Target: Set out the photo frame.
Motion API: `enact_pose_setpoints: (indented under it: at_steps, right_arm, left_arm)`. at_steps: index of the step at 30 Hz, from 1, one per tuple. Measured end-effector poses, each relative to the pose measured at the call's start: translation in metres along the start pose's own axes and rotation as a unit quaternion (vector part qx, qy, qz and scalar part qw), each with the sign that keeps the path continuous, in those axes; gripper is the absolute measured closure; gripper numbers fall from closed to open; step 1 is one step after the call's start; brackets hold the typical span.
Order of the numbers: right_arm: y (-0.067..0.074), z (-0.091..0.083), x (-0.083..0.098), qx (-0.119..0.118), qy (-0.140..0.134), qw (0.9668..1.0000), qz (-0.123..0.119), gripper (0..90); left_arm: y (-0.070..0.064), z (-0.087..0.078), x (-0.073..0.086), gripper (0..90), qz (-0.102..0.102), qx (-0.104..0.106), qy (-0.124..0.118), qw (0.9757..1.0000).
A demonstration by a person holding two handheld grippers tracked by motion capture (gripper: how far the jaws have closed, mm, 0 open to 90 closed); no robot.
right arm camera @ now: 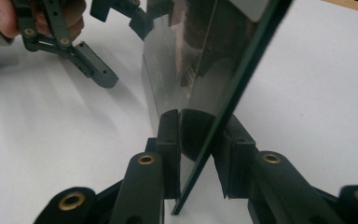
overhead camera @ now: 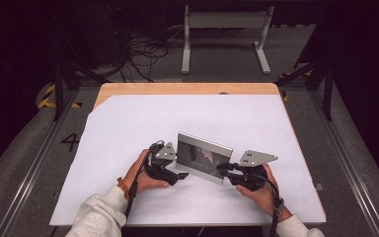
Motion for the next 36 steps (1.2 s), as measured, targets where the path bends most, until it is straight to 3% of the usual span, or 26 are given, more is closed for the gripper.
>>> enact_pose_setpoints:
  at_steps: [6,12,18,25,36]
  right_arm:
    - [-0.002,-0.009,0.002,0.011,-0.008,0.9999,0.003,77.1]
    - [0.0,-0.013,0.002,0.02,-0.013,0.9997,0.002,78.9]
    - [0.0,-0.012,0.002,0.023,-0.011,0.9997,0.003,78.7]
    - [-0.004,-0.006,0.004,0.009,-0.014,0.9996,0.021,78.2]
    - [-0.017,0.002,0.0,-0.006,-0.02,0.9981,0.058,75.5]
  left_arm:
    - [-0.001,-0.002,0.0,30.0,-0.001,-0.01,-0.004,0.9999]
    - [0.002,-0.006,-0.007,34.1,-0.014,-0.028,-0.047,0.9984]
    - [0.006,-0.006,-0.008,45.0,-0.021,-0.032,-0.061,0.9974]
    - [0.009,-0.012,-0.003,64.7,-0.03,-0.035,-0.056,0.9974]
    - [0.007,-0.017,0.005,71.6,-0.044,-0.025,-0.046,0.9976]
Point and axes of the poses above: each handheld gripper's, and its own axes: z roughly forward along the jaws, x roughly out of its underside, y roughly to its left, the point moved 6 cm from there along z, roughly forward along the jaws
